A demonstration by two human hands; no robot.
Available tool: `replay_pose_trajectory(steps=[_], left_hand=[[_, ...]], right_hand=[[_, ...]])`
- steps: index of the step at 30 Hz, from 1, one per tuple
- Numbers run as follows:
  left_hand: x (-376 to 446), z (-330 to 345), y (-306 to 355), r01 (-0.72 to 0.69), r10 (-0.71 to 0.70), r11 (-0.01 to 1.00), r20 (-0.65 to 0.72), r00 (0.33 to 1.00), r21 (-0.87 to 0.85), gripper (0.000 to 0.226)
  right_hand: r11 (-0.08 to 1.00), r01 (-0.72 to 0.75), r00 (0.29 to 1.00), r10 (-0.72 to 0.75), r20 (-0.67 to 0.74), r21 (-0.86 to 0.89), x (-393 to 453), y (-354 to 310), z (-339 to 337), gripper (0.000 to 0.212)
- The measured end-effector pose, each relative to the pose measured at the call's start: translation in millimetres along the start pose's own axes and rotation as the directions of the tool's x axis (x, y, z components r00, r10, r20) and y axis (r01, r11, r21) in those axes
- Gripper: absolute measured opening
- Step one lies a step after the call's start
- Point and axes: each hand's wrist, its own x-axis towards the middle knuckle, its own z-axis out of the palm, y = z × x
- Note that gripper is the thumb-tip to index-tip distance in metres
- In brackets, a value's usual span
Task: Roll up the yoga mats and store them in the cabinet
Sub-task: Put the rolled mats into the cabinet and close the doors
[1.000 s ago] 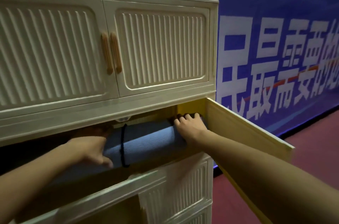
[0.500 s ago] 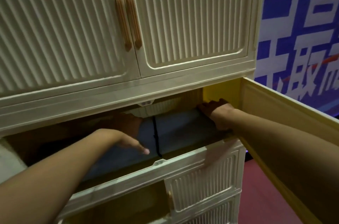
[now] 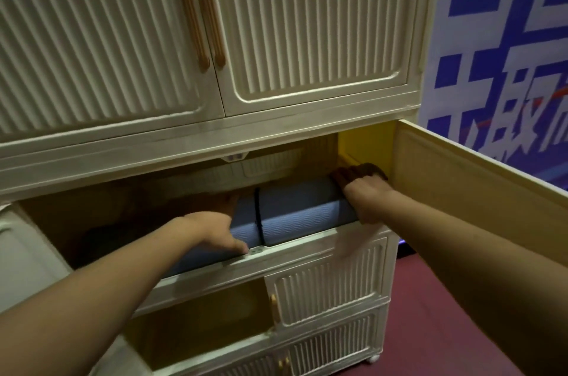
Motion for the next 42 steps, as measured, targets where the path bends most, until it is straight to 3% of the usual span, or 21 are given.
replay_pose_trajectory(steps=[3,6,8,10,12,15,16,18,19,20,22,24,26,28,29,32,34,36,39,40,42], left_hand=[[-14,-5,6,-0.001,0.001,1.000,-0.031,1.000,-0.003,0.076],[-28,-7,22,-0.075,0.076,0.997,-0.171,0.982,0.016,0.068],[-41,4,47,-0.176,0.196,0.980,-0.323,0.926,0.092,0.082],[-63,14,83,-0.327,0.355,0.935,-0.426,0.832,0.141,0.092],[-86,15,122,-0.497,0.436,0.868,-0.511,0.741,0.020,0.084],[-128,5,182,-0.660,0.383,0.680,-0.611,0.692,-0.321,0.067],[-142,2,200,-0.696,0.370,0.611,-0.643,0.671,-0.376,0.062],[-167,0,230,-0.751,0.329,0.523,-0.717,0.614,-0.403,0.056],[-179,2,242,-0.767,0.292,0.480,-0.746,0.598,-0.427,0.053],[-191,4,252,-0.775,0.246,0.425,-0.764,0.597,-0.468,0.050],[-216,11,270,-0.764,0.185,0.293,-0.750,0.636,-0.575,0.045],[-233,20,281,-0.742,0.152,0.204,-0.728,0.668,-0.639,0.043],[-239,26,275,-0.733,0.120,0.175,-0.725,0.678,-0.657,0.042],[-239,26,251,-0.747,0.134,0.253,-0.742,0.657,-0.615,0.042],[-242,27,233,-0.749,0.156,0.356,-0.755,0.637,-0.558,0.042],[-256,32,163,-0.672,0.215,0.688,-0.807,0.550,-0.275,0.041],[-285,43,112,-0.575,0.209,0.815,-0.892,0.401,-0.068,0.033],[-322,63,62,-0.410,0.090,0.912,-0.970,0.227,-0.011,0.030],[-380,92,-10,-0.085,-0.235,0.968,-0.972,0.025,-0.237,0.043],[-390,100,-32,0.009,-0.369,0.930,-0.930,0.001,-0.369,0.052],[-394,115,-69,0.150,-0.604,0.793,-0.794,0.069,-0.591,0.070]], right_hand=[[0.940,-0.042,0.999,0.037,0.021,0.339,-26,-24,-11,0.088],[0.879,0.138,0.964,-0.014,-0.266,0.456,-78,-38,-27,0.084],[0.881,0.288,0.836,-0.040,-0.547,0.376,-117,-37,-37,0.066],[0.869,0.354,0.642,0.044,-0.765,0.347,-157,-30,-45,0.050],[0.869,0.349,0.469,0.161,-0.868,0.350,-195,-18,-51,0.045],[0.867,0.146,0.287,0.424,-0.859,0.477,-241,9,-60,0.062],[0.805,0.072,0.282,0.549,-0.787,0.588,-252,21,-59,0.070],[0.534,-0.012,0.382,0.784,-0.489,0.846,-269,38,-48,0.076],[0.387,-0.027,0.457,0.825,-0.333,0.922,-276,40,-40,0.069],[0.328,-0.014,0.537,0.800,-0.270,0.944,-281,36,-33,0.050],[0.425,0.044,0.629,0.691,-0.356,0.904,-287,13,-20,0.020],[0.503,0.104,0.664,0.607,-0.436,0.858,-283,-12,-12,0.010],[0.512,0.141,0.671,0.580,-0.462,0.848,-277,-29,-17,0.019],[0.478,0.244,0.711,0.503,-0.491,0.844,-272,-31,-21,0.047],[0.462,0.288,0.756,0.428,-0.495,0.839,-271,-30,-21,0.067],[0.668,0.277,0.798,0.241,-0.553,0.690,-265,-26,-24,0.106],[0.771,0.263,0.753,0.212,-0.623,0.580,-258,-21,-27,0.114],[0.811,0.297,0.696,0.178,-0.696,0.504,-245,-22,-28,0.118],[0.848,0.337,0.615,0.130,-0.778,0.408,-224,-41,-28,0.106],[0.855,0.349,0.593,0.115,-0.797,0.383,-218,-50,-28,0.102],[0.856,0.365,0.573,0.103,-0.813,0.366,-208,-66,-30,0.097]])
